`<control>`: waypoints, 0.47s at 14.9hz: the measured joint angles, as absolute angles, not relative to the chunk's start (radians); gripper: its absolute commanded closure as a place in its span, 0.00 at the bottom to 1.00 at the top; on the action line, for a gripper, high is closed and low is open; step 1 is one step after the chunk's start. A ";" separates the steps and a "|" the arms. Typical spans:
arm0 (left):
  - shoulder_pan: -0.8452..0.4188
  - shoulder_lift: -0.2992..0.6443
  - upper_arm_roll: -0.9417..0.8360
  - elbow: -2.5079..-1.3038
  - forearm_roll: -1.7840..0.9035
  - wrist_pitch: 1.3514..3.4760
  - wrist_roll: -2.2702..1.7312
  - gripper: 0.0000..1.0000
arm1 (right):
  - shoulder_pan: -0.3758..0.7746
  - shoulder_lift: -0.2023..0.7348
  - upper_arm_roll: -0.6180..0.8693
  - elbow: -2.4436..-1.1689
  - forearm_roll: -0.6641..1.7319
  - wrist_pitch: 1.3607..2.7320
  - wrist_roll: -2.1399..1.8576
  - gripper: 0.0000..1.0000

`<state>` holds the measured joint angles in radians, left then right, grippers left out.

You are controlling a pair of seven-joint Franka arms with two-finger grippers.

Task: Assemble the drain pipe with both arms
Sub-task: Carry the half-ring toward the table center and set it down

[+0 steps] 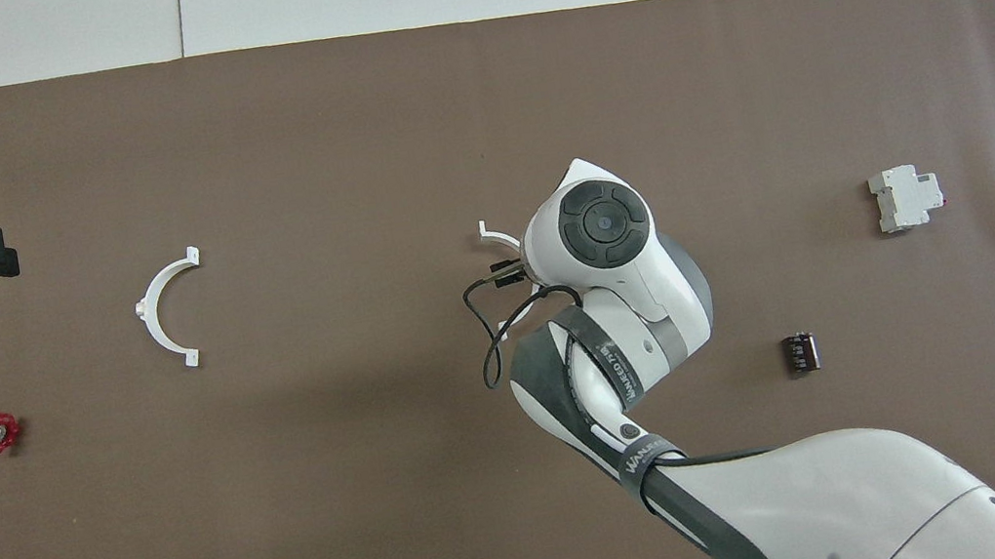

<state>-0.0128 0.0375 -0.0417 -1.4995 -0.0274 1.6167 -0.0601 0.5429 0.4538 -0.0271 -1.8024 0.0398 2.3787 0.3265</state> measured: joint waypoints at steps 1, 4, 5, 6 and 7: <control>-0.013 0.037 -0.042 -1.499 -0.027 1.617 -0.060 0.00 | 0.545 0.455 -0.027 -1.804 0.039 2.379 0.332 1.00; -0.013 0.037 -0.043 -1.500 -0.027 1.617 -0.060 0.00 | 0.545 0.456 -0.027 -1.819 0.038 2.379 0.344 1.00; -0.013 0.037 -0.043 -1.500 -0.027 1.617 -0.060 0.00 | 0.547 0.456 -0.027 -1.823 0.038 2.379 0.344 1.00; -0.013 0.037 -0.043 -1.500 -0.027 1.617 -0.060 0.00 | 0.550 0.456 -0.027 -1.825 0.038 2.379 0.345 0.85; -0.013 0.036 -0.043 -1.500 -0.027 1.618 -0.060 0.00 | 0.553 0.456 -0.027 -1.828 0.038 2.379 0.345 0.45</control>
<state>-0.0129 0.0364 -0.0427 -1.5003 -0.0274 1.6180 -0.0599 0.5530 0.4562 -0.0271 -1.8283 0.0383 2.3787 0.3450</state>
